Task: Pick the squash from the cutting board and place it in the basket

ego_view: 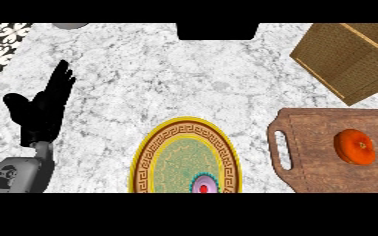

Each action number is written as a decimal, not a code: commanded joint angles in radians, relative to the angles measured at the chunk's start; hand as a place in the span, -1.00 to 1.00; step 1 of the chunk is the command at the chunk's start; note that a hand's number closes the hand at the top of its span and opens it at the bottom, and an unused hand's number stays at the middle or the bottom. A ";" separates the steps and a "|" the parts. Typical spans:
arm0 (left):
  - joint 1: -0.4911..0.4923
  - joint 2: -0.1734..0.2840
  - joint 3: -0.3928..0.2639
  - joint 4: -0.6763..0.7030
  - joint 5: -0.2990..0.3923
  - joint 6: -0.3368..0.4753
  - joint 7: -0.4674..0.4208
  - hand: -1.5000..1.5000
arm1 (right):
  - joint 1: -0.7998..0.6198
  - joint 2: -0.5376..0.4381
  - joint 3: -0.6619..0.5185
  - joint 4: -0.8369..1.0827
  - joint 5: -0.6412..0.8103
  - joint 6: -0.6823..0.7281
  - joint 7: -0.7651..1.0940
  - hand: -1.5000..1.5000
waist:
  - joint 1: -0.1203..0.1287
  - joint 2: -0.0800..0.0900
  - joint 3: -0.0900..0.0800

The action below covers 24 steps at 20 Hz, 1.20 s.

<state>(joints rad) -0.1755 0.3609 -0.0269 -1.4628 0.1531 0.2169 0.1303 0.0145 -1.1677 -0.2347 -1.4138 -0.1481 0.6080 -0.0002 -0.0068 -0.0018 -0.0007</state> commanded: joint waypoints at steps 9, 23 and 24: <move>-0.005 -0.020 0.051 0.018 -0.042 -0.029 -0.019 0.00 | 0.068 0.286 0.018 -0.037 0.213 -0.096 -0.105 -1.00 | 0.004 0.002 0.001; 0.023 -0.057 0.090 -0.074 -0.076 -0.086 0.056 0.00 | 0.061 0.434 -0.065 -0.011 0.398 -0.126 -0.254 -1.00 | 0.005 0.001 0.001; 0.083 -0.077 0.086 -0.073 -0.079 -0.089 -0.015 0.00 | 0.094 0.445 -0.068 -0.096 0.374 -0.104 -0.189 -1.00 | 0.004 0.000 0.000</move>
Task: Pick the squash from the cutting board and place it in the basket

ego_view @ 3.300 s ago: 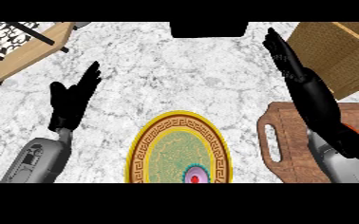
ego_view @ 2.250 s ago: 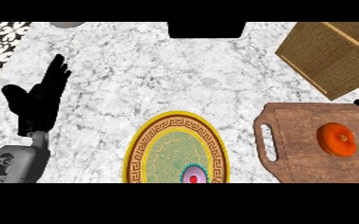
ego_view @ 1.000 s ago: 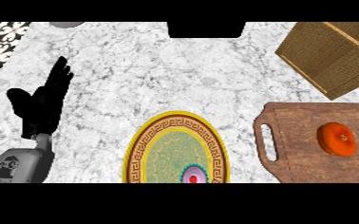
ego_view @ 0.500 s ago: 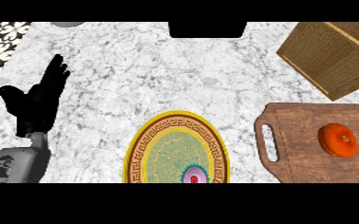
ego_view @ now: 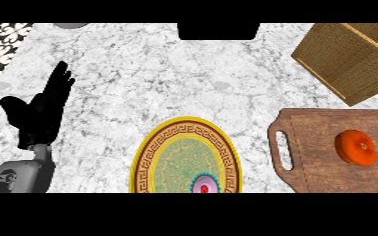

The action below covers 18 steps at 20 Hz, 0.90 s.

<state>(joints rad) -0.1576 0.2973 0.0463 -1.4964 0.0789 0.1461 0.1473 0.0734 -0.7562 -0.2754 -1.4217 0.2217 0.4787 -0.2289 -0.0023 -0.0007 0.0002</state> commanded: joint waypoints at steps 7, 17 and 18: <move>-0.099 -0.017 0.067 0.137 -0.028 -0.032 -0.034 0.00 | -0.010 0.113 -0.019 -0.001 0.090 -0.002 -0.030 -1.00 | -0.004 0.001 0.000; -0.065 -0.035 0.069 0.028 -0.051 -0.053 0.043 0.00 | -0.055 0.194 0.013 0.022 0.251 -0.051 0.026 -1.00 | 0.002 0.001 0.000; -0.045 -0.052 0.075 0.072 -0.046 -0.067 -0.028 0.00 | -0.074 0.185 0.002 0.033 0.254 -0.036 0.025 -1.00 | 0.002 0.001 0.000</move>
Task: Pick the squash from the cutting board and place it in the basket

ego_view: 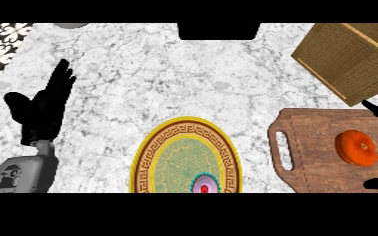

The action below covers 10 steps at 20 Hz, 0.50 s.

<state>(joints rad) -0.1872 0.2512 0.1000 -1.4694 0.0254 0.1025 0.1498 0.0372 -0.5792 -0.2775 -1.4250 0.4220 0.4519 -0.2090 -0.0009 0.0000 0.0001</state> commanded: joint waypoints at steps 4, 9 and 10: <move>-0.014 0.009 0.028 -0.040 -0.019 -0.017 0.041 0.00 | 0.004 0.041 0.000 0.036 0.081 -0.022 -0.048 -1.00 | -0.001 -0.001 0.000; -0.084 0.009 0.058 0.046 -0.004 -0.040 0.025 0.00 | -0.114 0.003 -0.011 0.200 0.130 -0.023 -0.090 -1.00 | 0.001 0.001 0.000; -0.025 -0.027 0.028 0.027 -0.037 -0.022 -0.011 0.00 | -0.106 -0.006 -0.030 0.223 0.127 -0.019 -0.135 -1.00 | 0.001 0.000 0.000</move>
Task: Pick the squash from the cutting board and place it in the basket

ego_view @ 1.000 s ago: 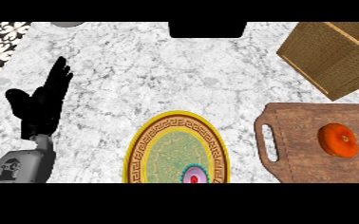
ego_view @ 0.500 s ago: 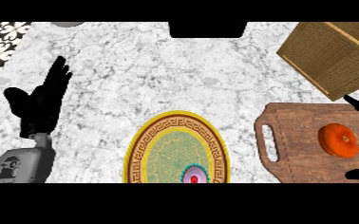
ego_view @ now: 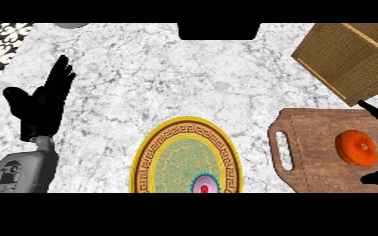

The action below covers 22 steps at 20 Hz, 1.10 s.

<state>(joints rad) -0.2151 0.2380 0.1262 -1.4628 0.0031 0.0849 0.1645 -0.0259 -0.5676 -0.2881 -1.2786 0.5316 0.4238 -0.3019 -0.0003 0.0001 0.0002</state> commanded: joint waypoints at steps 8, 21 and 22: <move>0.051 -0.033 0.001 -0.059 -0.014 -0.016 0.018 0.00 | -0.016 0.060 0.030 0.076 0.088 -0.046 -0.045 -1.00 | 0.001 0.000 0.000; -0.015 -0.008 0.028 -0.015 -0.008 -0.034 0.029 0.00 | -0.067 0.063 0.122 0.139 0.150 -0.002 -0.139 1.00 | 0.002 0.000 0.000; 0.040 -0.034 0.006 -0.036 -0.026 -0.022 -0.004 0.00 | -0.046 0.068 0.128 0.176 0.171 -0.034 -0.164 1.00 | 0.005 0.000 0.000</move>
<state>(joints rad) -0.1959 0.2107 0.1369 -1.4800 -0.0212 0.0634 0.1603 -0.0817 -0.5497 -0.1924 -1.1517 0.7005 0.3887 -0.4372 -0.0001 -0.0091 -0.0204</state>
